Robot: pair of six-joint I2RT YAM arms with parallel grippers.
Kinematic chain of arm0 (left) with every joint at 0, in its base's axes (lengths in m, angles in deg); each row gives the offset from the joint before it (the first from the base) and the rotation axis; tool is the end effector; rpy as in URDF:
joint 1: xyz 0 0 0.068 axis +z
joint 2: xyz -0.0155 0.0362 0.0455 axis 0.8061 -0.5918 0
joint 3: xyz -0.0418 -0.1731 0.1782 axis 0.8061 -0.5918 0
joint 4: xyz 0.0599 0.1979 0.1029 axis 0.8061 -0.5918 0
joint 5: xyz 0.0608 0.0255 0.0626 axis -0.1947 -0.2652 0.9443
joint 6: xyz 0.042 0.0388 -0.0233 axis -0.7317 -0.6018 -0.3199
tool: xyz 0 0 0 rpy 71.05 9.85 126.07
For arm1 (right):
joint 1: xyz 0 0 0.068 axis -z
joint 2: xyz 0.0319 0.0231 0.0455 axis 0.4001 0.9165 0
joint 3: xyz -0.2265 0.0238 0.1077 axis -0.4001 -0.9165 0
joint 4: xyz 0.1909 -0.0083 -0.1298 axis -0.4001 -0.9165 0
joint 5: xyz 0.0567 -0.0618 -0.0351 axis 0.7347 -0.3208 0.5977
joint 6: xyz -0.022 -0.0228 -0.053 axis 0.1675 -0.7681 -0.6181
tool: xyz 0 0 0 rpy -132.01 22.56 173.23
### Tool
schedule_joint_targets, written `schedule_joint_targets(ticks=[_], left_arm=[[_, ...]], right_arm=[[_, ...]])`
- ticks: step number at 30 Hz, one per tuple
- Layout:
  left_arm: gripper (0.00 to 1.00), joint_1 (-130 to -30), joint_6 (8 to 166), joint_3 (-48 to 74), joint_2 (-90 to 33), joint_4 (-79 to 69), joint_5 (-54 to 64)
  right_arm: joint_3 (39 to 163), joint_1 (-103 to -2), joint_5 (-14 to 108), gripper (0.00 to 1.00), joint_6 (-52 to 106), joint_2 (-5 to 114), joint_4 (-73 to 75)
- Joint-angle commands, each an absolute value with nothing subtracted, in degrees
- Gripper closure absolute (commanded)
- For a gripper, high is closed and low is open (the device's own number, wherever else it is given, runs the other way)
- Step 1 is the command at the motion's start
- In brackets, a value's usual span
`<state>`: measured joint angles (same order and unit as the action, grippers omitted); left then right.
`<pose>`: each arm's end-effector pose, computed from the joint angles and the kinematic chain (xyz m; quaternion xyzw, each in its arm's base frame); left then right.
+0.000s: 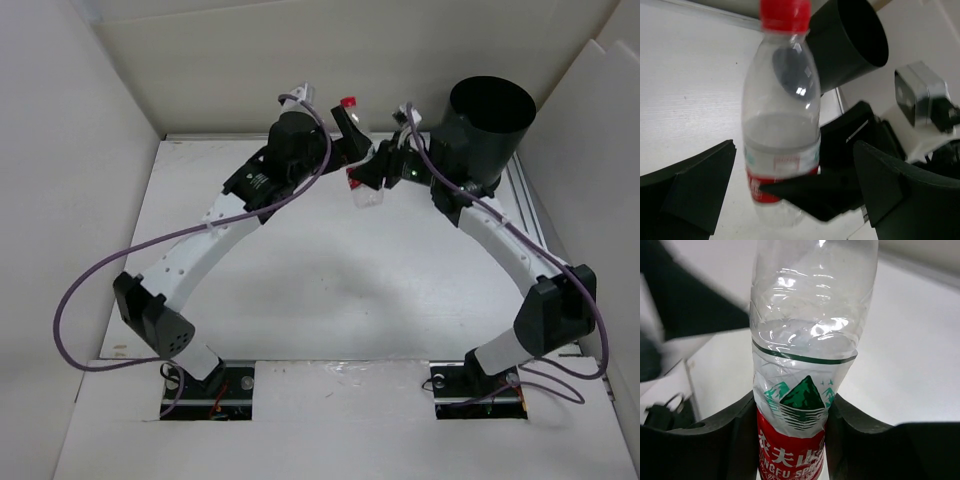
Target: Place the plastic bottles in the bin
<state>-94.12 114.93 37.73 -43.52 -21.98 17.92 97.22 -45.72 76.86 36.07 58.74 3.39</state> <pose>0.2667 -0.2222 0.4207 -0.0223 0.7574 -0.3985 0.5168 0.2938 0.1499 0.3423 -0.2427 0.7210 0.4290 0.4870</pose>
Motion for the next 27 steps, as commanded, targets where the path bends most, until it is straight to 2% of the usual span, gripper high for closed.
schedule_joint_targets(ticks=[1,4,10,19,23,25,27], left_arm=[[0.0,-95.29,117.29,40.12,-36.09,-22.36,23.93],[0.0,-95.29,118.0,40.74,-32.4,-28.42,31.32],[0.0,-95.29,113.62,31.9,-23.01,-29.67,31.45],[0.0,-94.76,109.04,16.4,-10.16,-28.26,31.44],[0.0,-94.76,107.02,12.62,-6.91,-29.49,28.29],[0.0,-94.76,107.02,10.86,-5.5,-30.02,27.75],[0.0,-94.76,107.02,10.16,-4.8,-30.64,27.75]], right_arm=[[106.31,-40.83,74.28,1.0,35.22,62.2,4.34],[114.14,-35.64,71.57,1.0,35.92,65.89,3.19],[130.2,-25.62,57.77,1.0,38.3,73.79,0.47],[140.25,-16.82,36.51,1.0,38.04,80.48,-3.12],[148.33,-14.72,35.08,0.9,33.3,85.93,-11.29],[151.59,-14.09,35.61,0.44,32.67,88.31,-12.62],[152.12,-13.57,35.61,0.25,32.67,88.84,-12.63]])
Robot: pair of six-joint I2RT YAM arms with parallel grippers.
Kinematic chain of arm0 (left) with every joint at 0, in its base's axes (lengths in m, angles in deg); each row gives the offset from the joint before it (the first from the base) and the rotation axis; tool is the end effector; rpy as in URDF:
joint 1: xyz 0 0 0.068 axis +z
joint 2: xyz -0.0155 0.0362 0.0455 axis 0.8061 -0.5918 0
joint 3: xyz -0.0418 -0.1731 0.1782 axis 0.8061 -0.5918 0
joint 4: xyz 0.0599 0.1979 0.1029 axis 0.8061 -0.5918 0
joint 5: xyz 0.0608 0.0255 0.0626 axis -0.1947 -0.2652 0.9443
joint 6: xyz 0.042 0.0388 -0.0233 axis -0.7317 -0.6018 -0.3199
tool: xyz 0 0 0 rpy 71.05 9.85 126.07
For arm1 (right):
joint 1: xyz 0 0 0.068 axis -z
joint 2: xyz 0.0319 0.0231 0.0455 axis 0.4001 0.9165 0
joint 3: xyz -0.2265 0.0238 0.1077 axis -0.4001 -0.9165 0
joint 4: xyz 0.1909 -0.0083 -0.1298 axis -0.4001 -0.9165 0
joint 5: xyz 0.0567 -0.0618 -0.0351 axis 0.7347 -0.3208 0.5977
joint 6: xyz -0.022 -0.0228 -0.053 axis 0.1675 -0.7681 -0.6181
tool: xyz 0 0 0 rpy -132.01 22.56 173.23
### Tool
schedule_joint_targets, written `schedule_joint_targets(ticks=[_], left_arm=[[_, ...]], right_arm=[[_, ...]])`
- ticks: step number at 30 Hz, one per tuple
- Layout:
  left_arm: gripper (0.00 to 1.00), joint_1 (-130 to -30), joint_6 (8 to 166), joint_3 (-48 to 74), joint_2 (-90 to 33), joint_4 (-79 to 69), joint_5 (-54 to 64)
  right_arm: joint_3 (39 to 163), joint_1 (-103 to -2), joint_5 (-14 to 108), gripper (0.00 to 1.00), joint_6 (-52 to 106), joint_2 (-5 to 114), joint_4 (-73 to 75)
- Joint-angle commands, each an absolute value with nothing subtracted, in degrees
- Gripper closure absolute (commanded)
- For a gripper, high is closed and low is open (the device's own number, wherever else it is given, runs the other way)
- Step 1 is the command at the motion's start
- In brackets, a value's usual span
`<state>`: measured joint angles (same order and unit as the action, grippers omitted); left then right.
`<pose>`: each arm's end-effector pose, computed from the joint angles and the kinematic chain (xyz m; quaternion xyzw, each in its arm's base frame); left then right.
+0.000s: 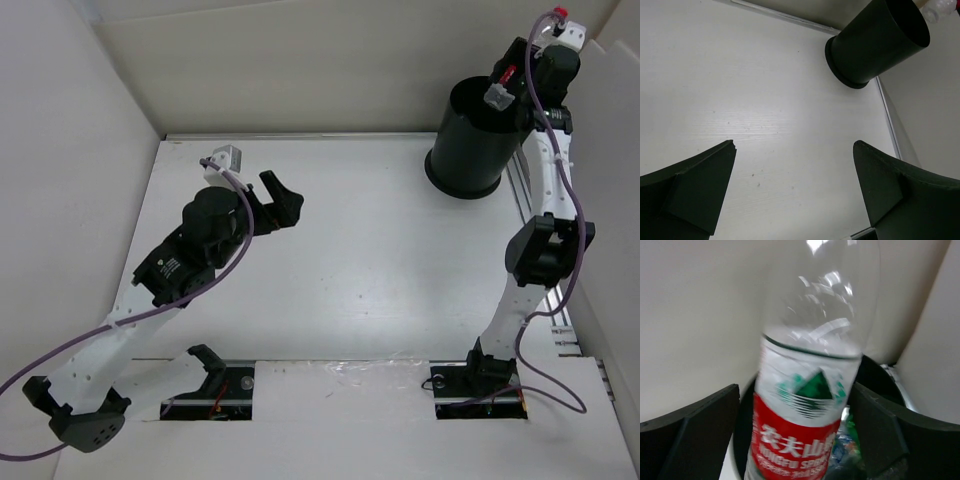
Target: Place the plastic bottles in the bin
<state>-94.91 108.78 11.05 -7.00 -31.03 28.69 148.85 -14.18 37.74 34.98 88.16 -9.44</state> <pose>0.1464 -0.1118 0.4108 -0.0388 0.7508 -0.3180 0.5776 0.4354 -0.0737 0.4215 0.1611 0.7014 0.0206 0.6941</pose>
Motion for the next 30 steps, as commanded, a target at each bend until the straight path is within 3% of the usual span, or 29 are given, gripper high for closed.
schedule_joint_targets(ticks=[1,9,15,21,30], left_arm=[[0.0,-94.76,107.02,10.16,-4.79,-31.25,27.75],[0.0,-94.23,106.23,11.82,-4.18,-34.6,29.85],[0.0,-92.66,106.23,17.26,-7.5,-39.42,35.3],[0.0,-92.65,103.6,25.35,-11.82,-42.85,42.6],[0.0,-92.65,101.74,31.69,-11.39,-44.0,47.7]], right_arm=[[152.74,-13.57,35.0,0.0,32.67,89.36,-12.63],[159.06,-14.97,33.24,0.0,31.62,89.28,-16.84],[159.69,-17.17,28.93,0.0,30.47,82.01,-29.13],[136.11,-21.29,29.63,0.0,28.55,63.91,-31.44],[119.09,-28.32,29.1,0.0,27.31,37.0,-35.56]])
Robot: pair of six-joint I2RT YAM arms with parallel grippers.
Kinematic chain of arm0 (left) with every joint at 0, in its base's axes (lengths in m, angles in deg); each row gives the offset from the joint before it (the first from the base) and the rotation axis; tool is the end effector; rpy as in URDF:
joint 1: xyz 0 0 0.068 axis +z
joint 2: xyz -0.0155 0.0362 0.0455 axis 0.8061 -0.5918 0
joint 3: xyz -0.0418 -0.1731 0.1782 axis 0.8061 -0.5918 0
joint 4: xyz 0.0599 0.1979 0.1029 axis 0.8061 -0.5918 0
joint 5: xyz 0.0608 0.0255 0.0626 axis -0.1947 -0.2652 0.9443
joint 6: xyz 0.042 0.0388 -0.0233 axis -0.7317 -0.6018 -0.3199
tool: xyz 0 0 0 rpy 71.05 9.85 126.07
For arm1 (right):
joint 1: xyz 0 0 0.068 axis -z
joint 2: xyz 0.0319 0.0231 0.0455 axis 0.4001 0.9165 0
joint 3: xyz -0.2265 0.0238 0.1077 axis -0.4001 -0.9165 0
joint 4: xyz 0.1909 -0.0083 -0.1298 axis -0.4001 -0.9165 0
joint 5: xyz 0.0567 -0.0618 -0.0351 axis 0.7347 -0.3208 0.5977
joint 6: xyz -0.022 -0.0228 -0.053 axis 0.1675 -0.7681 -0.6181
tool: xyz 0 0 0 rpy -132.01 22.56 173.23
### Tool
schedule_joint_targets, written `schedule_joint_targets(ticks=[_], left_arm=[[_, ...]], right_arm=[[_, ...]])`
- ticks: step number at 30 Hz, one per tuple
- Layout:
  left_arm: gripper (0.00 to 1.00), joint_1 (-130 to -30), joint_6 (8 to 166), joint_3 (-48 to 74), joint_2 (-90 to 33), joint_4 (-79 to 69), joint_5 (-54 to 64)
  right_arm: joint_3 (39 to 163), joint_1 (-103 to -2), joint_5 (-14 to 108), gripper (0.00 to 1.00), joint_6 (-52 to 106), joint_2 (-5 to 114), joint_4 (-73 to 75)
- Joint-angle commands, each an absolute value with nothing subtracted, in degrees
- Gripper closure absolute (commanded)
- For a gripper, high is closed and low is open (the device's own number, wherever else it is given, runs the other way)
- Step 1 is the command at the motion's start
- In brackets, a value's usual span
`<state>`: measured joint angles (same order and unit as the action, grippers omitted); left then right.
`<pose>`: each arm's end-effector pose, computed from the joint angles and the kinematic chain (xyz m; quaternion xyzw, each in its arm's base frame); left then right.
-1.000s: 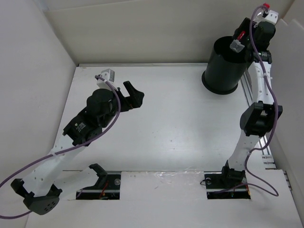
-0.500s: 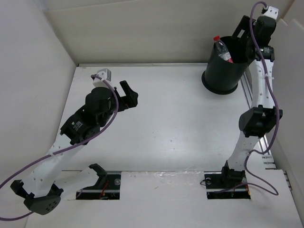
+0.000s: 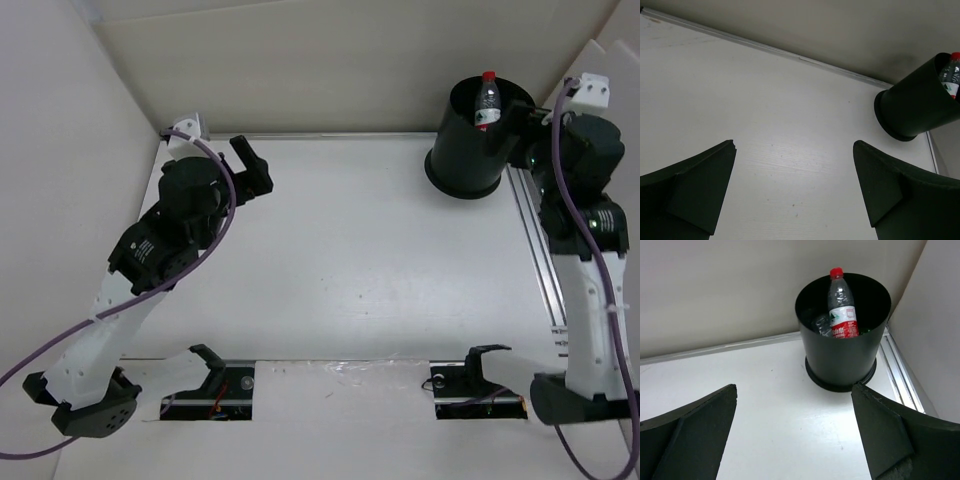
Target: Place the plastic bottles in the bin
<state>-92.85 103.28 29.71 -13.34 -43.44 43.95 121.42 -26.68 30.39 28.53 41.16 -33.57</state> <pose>0.1487 -0.0905 0.4629 -0.1033 0.7404 -0.1875 0.6371 0.2048 0.0035 0.4774 0.0866 0.7411 0.0061 0.6657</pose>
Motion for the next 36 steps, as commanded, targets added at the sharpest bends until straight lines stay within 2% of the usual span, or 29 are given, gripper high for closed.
schedule_joint_targets(ticks=[1,6,13,23,36], left_arm=[[0.0,-92.65,101.22,31.69,-10.77,-44.0,47.7],[0.0,-92.65,97.62,25.91,-4.81,-42.52,48.41],[0.0,-92.65,97.78,14.57,7.57,-39.61,48.41],[0.0,-92.65,98.84,6.03,17.26,-39.6,45.94],[0.0,-92.65,101.66,1.72,17.8,-39.61,44.89]], right_arm=[[117.34,-29.72,28.41,0.0,27.31,35.16,-35.57],[111.27,-34.48,29.62,0.0,26.78,23.39,-36.71],[106.77,-36.24,37.53,0.0,26.78,14.67,-40.66],[105.46,-40.02,33.94,0.0,24.59,10.27,-44.36],[104.4,-44.85,28.31,0.0,24.59,10.96,-44.36]])
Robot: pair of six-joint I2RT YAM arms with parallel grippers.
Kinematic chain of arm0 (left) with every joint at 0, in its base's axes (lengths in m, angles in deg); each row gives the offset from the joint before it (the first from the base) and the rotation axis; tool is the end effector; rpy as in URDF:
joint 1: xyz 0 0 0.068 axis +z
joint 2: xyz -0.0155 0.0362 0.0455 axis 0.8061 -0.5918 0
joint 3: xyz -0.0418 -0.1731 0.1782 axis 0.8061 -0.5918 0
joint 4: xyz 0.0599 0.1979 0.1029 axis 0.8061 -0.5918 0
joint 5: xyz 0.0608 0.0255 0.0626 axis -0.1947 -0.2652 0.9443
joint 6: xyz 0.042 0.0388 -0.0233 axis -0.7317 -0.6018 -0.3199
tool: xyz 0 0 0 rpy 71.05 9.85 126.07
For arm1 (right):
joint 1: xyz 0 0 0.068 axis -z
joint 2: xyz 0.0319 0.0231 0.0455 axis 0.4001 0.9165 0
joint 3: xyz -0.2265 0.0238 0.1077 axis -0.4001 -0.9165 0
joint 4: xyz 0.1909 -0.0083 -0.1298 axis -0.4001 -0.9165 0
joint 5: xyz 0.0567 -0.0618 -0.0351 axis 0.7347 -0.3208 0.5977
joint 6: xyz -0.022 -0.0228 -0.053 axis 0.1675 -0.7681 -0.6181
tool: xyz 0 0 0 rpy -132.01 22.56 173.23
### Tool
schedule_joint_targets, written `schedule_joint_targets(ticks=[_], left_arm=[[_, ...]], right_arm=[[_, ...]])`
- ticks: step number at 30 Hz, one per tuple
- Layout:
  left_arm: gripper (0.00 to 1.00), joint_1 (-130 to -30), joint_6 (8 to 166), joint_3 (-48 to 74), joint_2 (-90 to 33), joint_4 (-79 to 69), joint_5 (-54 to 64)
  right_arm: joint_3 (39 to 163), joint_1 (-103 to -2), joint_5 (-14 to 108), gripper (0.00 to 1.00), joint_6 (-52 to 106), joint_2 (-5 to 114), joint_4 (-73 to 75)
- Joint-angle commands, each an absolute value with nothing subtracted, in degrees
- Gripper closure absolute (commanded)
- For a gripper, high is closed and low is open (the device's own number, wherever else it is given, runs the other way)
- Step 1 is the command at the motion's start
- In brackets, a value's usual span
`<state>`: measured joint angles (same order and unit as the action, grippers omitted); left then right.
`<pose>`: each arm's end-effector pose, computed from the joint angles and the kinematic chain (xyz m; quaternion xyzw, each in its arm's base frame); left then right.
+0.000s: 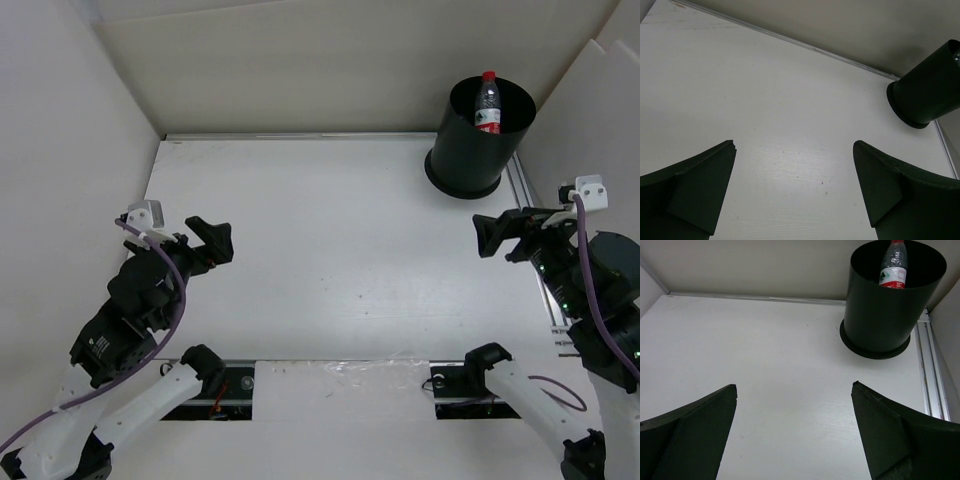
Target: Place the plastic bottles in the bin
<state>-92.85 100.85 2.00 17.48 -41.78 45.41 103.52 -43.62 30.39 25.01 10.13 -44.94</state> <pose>0.0720 -0.0267 0.3901 -0.1074 0.7151 -0.1873 0.6649 0.0625 0.0148 0.4332 -0.0441 0.7347 0.0871 0.6713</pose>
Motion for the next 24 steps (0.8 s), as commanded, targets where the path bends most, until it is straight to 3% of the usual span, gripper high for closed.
schedule_joint_targets(ticks=[1,24], left_arm=[[0.0,-92.65,101.66,1.02,17.27,-39.08,44.89],[0.0,-92.65,103.77,-0.04,15.69,-39.08,45.94]], right_arm=[[105.01,-44.85,28.31,0.0,24.59,11.84,-44.36],[104.84,-46.44,27.79,0.0,24.59,13.52,-44.88]])
